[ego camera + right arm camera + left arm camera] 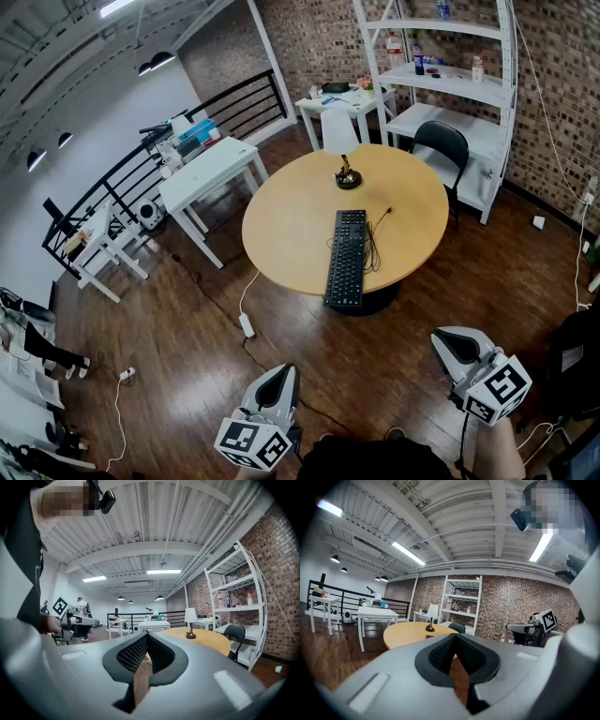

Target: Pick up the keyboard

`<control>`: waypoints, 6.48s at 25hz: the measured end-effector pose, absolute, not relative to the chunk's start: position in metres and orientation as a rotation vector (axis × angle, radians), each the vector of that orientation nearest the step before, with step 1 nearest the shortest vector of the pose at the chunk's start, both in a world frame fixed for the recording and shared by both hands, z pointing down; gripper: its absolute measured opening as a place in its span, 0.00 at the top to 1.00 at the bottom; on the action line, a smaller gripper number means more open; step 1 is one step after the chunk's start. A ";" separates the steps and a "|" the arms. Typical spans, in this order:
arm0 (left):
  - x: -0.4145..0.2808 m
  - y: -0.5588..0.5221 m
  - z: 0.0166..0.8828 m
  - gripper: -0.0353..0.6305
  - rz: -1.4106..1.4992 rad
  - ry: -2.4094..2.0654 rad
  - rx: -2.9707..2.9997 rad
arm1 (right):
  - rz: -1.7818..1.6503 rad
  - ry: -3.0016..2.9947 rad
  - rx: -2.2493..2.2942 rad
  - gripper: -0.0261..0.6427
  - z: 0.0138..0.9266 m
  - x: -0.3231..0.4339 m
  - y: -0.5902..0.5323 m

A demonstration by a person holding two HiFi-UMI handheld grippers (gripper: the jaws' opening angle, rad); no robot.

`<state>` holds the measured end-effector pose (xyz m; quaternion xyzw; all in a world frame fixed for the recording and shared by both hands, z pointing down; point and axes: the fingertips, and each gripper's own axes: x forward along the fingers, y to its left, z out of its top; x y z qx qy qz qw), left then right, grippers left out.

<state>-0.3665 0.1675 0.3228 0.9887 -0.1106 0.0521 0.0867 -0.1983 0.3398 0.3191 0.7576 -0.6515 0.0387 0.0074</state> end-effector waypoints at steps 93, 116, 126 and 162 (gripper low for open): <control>-0.088 -0.039 0.539 0.82 0.389 -1.132 2.172 | 0.515 -2.393 1.329 0.80 0.462 0.278 -0.175; -0.100 -0.031 0.704 0.54 0.431 -1.167 1.679 | 0.752 -2.312 1.005 0.66 0.603 0.278 -0.246; -0.080 -0.027 0.712 0.49 0.440 -1.034 1.741 | 0.834 -2.215 0.825 0.60 0.652 0.269 -0.228; -0.057 -0.037 0.730 0.64 0.252 -0.878 1.659 | 1.120 -2.210 0.670 0.57 0.708 0.260 -0.211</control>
